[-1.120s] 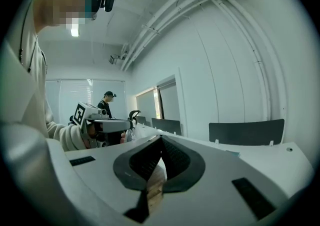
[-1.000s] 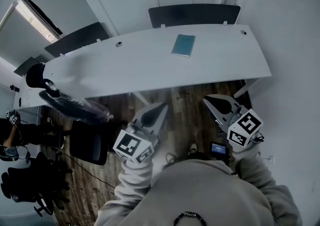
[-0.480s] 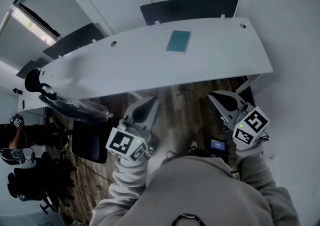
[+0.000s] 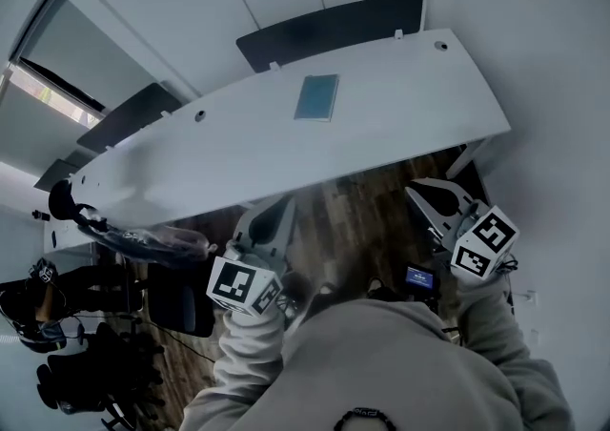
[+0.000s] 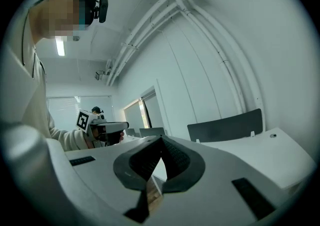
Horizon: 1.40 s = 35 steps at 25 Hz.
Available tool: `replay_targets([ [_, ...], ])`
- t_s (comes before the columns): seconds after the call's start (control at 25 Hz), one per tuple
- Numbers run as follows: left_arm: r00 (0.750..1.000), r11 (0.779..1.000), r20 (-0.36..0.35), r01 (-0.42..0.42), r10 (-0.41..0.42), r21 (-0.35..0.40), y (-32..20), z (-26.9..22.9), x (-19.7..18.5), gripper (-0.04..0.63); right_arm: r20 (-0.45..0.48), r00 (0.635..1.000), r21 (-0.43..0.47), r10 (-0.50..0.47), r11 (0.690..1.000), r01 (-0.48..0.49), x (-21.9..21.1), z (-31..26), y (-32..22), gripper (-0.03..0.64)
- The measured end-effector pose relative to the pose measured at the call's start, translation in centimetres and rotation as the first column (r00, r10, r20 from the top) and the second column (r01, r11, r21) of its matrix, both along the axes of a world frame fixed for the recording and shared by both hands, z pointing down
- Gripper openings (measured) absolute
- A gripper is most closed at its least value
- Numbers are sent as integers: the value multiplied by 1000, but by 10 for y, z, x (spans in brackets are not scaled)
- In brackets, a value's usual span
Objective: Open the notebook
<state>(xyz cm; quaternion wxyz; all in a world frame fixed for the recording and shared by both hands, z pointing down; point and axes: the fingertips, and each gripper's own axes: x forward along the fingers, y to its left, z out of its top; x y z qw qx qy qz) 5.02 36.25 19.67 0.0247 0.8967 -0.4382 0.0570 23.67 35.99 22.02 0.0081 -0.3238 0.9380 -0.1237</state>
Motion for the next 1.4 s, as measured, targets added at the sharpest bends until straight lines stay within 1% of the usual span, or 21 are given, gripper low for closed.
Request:
replay_targets([
  [0.12,1000,1000,-1,1,-1,17,-14,-10,0,-2,6,1000,7,20,1000,-20,14,-1,-8,20],
  [0.24,1000,1000,-15,2,-2,18,-28,-7,3,-2,-4,1000,-1,21,1000,-21,19,7,-13,20],
  [0.32,1000,1000,-13,-19,20,23,-35,-3,9,-2,-10,1000,-1,25,1000,-25,20,9,-21,20],
  [0.4,999,998,-12,-44,44,36,-45,-1,11,-2,-17,999,17,29,999,-28,17,6,-30,20],
  [0.56,995,993,-47,-88,91,73,-75,1,10,-2,-85,995,67,44,997,-39,8,2,-45,20],
  [0.68,991,991,-75,-109,115,80,-105,9,4,-2,-86,992,44,92,995,-88,8,11,-64,20],
  [0.76,985,990,-108,-123,131,75,-125,14,0,-2,-69,991,28,114,993,-112,5,12,-77,20],
  [0.84,981,989,-130,-133,141,66,-142,16,-2,-2,-75,991,26,111,994,-110,-3,9,-89,20],
  [1.0,982,992,-137,-122,127,42,-171,21,-10,-2,-118,990,27,78,997,-76,-18,7,-110,20],
  [1.08,983,992,-135,-119,122,32,-178,25,-17,-2,-114,991,7,71,997,-71,-21,13,-116,20],
  [1.2,982,992,-141,-126,125,-2,-182,33,-25,-2,-109,992,-36,61,997,-66,-24,25,-122,20],
  [1.32,984,994,-152,-104,98,-31,-192,43,-36,-2,-100,994,-67,52,996,-59,-31,34,-136,20],
  [1.4,980,991,-160,-125,116,-50,-199,49,-40,-2,-103,994,-74,44,996,-52,-40,38,-150,20],
])
